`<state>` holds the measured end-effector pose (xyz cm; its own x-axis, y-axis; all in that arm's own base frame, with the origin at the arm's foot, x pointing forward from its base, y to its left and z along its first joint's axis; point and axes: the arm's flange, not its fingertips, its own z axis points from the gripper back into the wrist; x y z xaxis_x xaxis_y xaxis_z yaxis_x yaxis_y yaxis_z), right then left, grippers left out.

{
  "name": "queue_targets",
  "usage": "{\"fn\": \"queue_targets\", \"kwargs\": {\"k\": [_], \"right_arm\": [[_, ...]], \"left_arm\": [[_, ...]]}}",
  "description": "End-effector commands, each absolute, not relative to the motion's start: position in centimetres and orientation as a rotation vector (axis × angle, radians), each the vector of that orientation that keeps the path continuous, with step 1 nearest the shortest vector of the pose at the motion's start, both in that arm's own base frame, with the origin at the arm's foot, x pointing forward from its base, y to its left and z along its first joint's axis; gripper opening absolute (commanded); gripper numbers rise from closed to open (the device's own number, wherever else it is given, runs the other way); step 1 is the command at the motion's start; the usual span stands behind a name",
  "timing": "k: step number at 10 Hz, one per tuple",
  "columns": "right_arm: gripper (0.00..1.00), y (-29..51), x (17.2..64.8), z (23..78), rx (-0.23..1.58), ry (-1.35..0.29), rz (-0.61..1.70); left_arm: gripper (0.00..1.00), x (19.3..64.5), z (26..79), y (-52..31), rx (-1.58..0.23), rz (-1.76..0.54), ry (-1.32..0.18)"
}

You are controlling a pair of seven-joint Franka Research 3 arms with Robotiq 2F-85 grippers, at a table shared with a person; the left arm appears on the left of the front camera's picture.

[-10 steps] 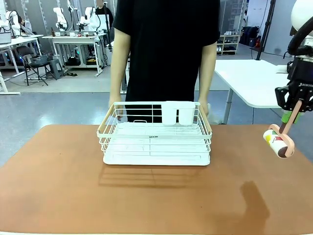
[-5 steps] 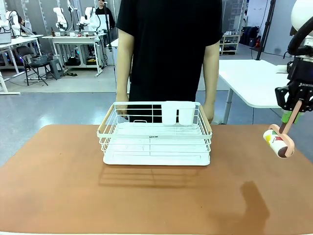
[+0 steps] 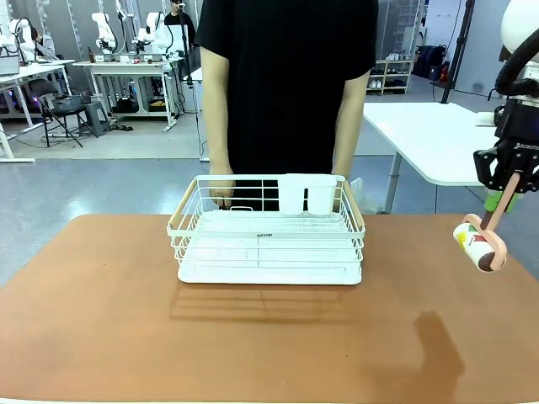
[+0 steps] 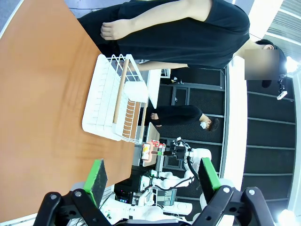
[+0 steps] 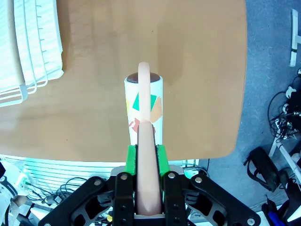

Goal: Clean the table.
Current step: Place the Lint Roller down when the Dish drying rack is positioned in the middle of the table.

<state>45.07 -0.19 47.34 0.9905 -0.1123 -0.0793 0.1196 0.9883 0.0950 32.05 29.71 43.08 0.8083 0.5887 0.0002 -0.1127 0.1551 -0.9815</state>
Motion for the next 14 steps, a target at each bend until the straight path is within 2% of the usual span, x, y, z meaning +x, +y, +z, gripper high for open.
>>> {"fn": "queue_targets", "kwargs": {"k": [1, 2, 6, 8, 12, 14], "right_arm": [[0.21, 0.8, 46.9, 48.4, 0.201, 0.08, -0.489], [0.21, 1.4, 48.0, 48.3, 0.216, 0.012, -0.75], [0.21, 1.3, 50.2, 46.8, 0.17, -0.155, -1.25], [0.21, 0.6, 51.8, 45.1, 0.27, -0.154, -1.362], [0.21, 0.2, 53.3, 40.6, 0.311, -0.273, -1.481], [0.21, 0.2, 54.4, 38.7, 0.371, -0.231, -1.515]], "left_arm": [[1.0, 31.6, 43.1, 29.8, -1.339, 0.511, -0.436], [1.0, 31.6, 43.1, 29.8, -1.339, 0.511, -0.436], [1.0, 31.6, 43.1, 29.8, -1.339, 0.511, -0.436], [1.0, 31.6, 43.1, 29.8, -1.339, 0.511, -0.436], [1.0, 31.6, 43.1, 29.8, -1.339, 0.511, -0.436], [1.0, 31.6, 43.1, 29.8, -1.339, 0.511, -0.436]]}}
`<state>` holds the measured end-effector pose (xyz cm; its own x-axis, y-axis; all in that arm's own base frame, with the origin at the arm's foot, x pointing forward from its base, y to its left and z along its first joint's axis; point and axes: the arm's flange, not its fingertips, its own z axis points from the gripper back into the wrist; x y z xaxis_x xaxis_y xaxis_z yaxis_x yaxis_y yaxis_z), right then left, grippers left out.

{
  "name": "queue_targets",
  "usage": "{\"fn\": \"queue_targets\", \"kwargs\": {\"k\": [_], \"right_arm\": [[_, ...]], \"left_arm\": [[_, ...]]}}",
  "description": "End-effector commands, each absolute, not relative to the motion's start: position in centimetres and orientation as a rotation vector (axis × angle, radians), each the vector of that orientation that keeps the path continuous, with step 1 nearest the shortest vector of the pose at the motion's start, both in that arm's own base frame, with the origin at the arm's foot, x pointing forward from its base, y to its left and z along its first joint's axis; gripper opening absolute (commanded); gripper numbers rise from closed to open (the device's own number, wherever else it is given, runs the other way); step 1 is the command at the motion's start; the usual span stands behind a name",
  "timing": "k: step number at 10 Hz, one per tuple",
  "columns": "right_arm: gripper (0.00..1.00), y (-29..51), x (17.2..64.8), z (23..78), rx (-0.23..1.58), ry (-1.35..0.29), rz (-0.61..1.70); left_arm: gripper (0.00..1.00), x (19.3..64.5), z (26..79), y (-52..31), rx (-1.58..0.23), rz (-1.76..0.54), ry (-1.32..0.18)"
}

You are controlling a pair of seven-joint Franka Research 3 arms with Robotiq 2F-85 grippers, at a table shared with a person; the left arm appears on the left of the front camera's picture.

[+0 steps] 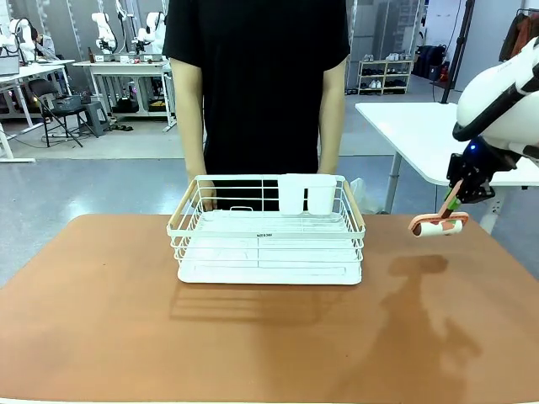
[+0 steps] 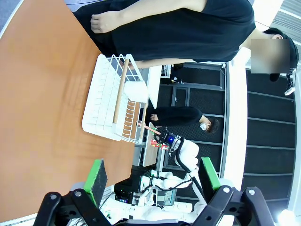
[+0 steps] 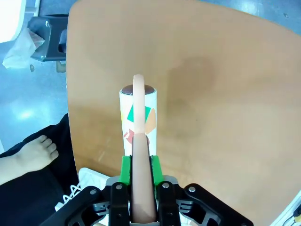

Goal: Clean the table.
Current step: Place the Lint Roller down when the Dish drying rack is positioned in the middle of the table.

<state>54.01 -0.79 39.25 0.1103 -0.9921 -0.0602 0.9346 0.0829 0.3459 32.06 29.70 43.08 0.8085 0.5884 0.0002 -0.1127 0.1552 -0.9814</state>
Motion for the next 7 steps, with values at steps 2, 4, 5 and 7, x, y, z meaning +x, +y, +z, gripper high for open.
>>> {"fn": "queue_targets", "kwargs": {"k": [2, 4, 5, 7], "right_arm": [[0.21, 0.1, 55.6, 36.8, 0.37, -0.25, -1.569], [0.21, 0.0, 56.1, 36.1, 0.408, -0.251, -1.588], [0.21, 0.0, 56.2, 35.5, 0.388, -0.265, -1.595], [0.21, 0.2, 55.7, 35.1, 0.359, -0.268, -1.59]], "left_arm": [[1.0, 31.6, 43.1, 29.8, -1.339, 0.511, -0.436], [1.0, 31.6, 43.1, 29.8, -1.339, 0.511, -0.436], [1.0, 31.6, 43.1, 29.8, -1.339, 0.511, -0.436], [1.0, 31.6, 43.1, 29.8, -1.339, 0.511, -0.436]]}}
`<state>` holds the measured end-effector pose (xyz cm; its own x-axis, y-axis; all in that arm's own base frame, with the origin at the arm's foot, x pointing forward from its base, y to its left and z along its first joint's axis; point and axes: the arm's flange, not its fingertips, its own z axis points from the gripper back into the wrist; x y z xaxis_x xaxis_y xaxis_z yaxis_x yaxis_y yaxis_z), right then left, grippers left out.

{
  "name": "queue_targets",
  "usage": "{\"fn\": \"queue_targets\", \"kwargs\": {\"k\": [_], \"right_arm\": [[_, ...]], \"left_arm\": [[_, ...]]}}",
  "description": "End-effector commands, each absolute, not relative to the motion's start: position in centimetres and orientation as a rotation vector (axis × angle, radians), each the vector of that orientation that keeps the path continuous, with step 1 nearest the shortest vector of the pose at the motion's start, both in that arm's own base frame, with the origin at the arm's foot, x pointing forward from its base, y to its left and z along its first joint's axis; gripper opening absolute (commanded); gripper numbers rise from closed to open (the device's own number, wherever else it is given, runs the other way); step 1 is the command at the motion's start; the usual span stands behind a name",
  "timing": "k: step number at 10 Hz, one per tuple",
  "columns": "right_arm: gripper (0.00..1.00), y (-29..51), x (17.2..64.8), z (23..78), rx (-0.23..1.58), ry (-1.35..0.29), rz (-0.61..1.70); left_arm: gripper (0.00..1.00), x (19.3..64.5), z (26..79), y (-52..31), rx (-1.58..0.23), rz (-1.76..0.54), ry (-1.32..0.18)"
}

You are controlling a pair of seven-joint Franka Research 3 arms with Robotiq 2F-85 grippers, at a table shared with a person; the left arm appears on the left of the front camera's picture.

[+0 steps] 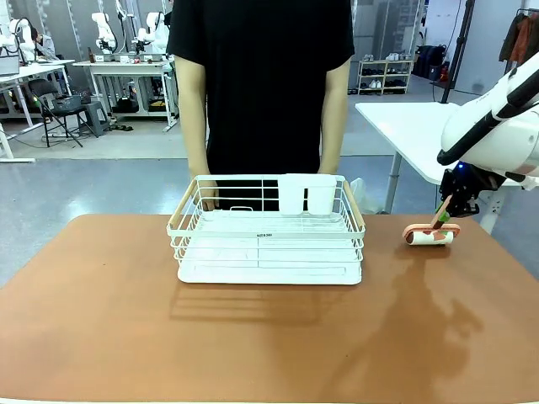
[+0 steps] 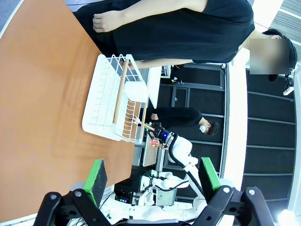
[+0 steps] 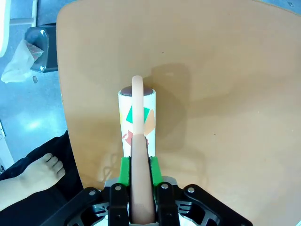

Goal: Clean the table.
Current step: Place the Lint Roller down when the Dish drying rack is positioned in the middle of the table.

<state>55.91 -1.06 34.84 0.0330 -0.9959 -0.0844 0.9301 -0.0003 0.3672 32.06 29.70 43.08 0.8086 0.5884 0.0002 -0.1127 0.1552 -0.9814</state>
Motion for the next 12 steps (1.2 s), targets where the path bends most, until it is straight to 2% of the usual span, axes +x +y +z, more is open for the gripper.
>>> {"fn": "queue_targets", "kwargs": {"k": [1, 3, 8, 11, 12], "right_arm": [[0.21, 0.2, 55.6, 35.1, 0.354, -0.277, -1.592], [0.21, 0.2, 55.4, 34.7, 0.334, -0.274, -1.632], [1.0, 0.2, 54.7, 35.1, 0.335, -0.269, -1.672], [0.98, 0.1, 52.9, 36.6, 0.238, -0.254, -1.68], [1.0, 0.1, 52.4, 37.1, 0.217, -0.233, -1.684]], "left_arm": [[1.0, 31.6, 43.1, 29.8, -1.339, 0.511, -0.436], [1.0, 31.6, 43.1, 29.8, -1.339, 0.511, -0.436], [1.0, 31.6, 43.1, 29.8, -1.339, 0.511, -0.436], [1.0, 31.6, 43.1, 29.8, -1.339, 0.511, -0.436], [1.0, 31.6, 43.1, 29.8, -1.339, 0.511, -0.436]]}}
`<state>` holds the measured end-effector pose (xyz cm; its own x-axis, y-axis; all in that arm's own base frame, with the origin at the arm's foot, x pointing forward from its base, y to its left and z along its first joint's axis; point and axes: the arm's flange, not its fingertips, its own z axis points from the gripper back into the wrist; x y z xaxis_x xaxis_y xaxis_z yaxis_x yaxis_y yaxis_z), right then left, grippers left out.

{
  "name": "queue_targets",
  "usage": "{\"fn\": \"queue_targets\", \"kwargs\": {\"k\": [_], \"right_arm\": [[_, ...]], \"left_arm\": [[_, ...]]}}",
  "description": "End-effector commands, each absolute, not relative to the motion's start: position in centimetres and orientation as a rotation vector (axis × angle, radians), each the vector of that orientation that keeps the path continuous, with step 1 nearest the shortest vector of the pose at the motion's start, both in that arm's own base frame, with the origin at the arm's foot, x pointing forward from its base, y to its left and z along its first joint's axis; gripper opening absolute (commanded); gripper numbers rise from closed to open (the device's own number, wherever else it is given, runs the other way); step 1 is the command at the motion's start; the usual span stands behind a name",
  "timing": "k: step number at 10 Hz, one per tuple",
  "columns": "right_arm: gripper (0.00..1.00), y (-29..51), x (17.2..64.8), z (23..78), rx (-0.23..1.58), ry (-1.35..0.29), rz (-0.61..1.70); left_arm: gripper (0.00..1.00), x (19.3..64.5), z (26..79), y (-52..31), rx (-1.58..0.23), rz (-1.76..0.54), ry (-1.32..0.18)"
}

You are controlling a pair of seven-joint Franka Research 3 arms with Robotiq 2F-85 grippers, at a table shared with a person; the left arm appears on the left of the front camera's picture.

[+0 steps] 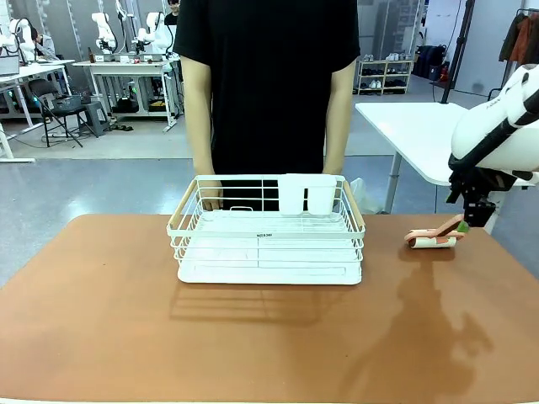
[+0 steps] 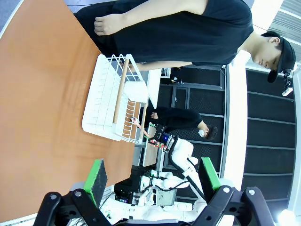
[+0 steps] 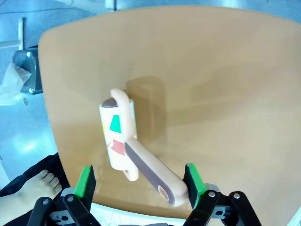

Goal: Clean the table.
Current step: Place the Lint Roller down when the Dish drying rack is positioned in the middle of the table.

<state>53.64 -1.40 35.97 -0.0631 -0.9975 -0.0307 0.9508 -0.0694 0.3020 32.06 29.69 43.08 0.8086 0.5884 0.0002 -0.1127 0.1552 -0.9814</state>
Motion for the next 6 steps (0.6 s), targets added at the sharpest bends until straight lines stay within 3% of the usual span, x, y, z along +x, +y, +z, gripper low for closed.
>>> {"fn": "queue_targets", "kwargs": {"k": [1, 6], "right_arm": [[1.0, -0.09, 51.87, 37.57, 0.203, -0.184, -1.68], [1.0, -0.52, 51.9, 37.78, 0.228, -0.161, -1.715]], "left_arm": [[1.0, 31.63, 43.09, 29.8, -1.339, 0.511, -0.436], [1.0, 31.63, 43.09, 29.8, -1.339, 0.511, -0.436]]}}
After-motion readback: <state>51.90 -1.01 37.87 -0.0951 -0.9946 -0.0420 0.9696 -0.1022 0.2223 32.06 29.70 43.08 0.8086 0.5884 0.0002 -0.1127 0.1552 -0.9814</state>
